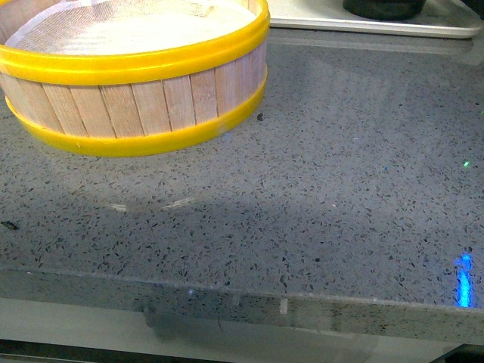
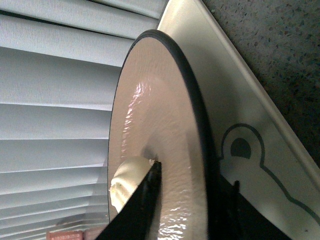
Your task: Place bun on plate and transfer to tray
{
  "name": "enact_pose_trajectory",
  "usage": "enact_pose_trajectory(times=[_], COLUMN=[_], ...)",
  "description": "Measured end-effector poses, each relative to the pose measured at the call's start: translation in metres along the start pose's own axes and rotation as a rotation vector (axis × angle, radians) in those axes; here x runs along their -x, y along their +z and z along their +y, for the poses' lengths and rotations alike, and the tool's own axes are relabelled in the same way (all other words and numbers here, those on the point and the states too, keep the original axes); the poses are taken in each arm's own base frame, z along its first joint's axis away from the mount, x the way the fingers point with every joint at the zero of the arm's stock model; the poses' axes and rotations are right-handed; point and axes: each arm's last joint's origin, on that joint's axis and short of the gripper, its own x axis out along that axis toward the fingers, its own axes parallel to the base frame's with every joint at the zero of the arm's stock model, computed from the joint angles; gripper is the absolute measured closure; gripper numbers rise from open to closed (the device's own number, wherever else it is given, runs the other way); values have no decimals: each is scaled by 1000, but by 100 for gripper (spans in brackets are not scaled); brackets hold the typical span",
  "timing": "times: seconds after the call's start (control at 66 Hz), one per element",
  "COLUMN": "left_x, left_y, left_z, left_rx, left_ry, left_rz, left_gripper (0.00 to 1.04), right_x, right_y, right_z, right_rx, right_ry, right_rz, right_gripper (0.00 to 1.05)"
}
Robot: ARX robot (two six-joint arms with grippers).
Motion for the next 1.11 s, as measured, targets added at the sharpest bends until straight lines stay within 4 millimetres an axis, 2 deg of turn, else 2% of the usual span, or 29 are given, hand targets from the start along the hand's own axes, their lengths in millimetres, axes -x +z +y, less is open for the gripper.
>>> enact_pose_trajectory(times=[0.288, 0.424, 0.591, 0.697, 0.848, 0.879, 0.939, 1.0, 1.045, 1.106], left_x=[0, 0, 0, 0, 0, 0, 0, 0, 0, 0], left_y=[0, 0, 0, 0, 0, 0, 0, 0, 0, 0], left_z=[0, 0, 0, 0, 0, 0, 0, 0, 0, 0], left_rx=[0, 0, 0, 0, 0, 0, 0, 0, 0, 0], left_ry=[0, 0, 0, 0, 0, 0, 0, 0, 0, 0], left_rz=[0, 0, 0, 0, 0, 0, 0, 0, 0, 0], left_gripper=[7, 7, 7, 7, 7, 7, 7, 7, 7, 7], right_x=[17, 32, 60, 94, 166, 175, 206, 227, 253, 275], right_y=[5, 13, 20, 19, 5, 2, -12, -24, -41, -56], right_z=[-4, -4, -5, -2, 20, 23, 27, 27, 21, 11], right_rx=[-23, -23, 3, 52, 271, 304, 489, 620, 824, 992], right_ry=[-11, -7, -10, 9, 14, 11, -21, -53, -111, -166], right_rz=[-23, -59, -131, -182, -326, -352, -468, -560, -667, -746], right_gripper=[29, 7, 9, 9, 9, 9, 9, 9, 9, 9])
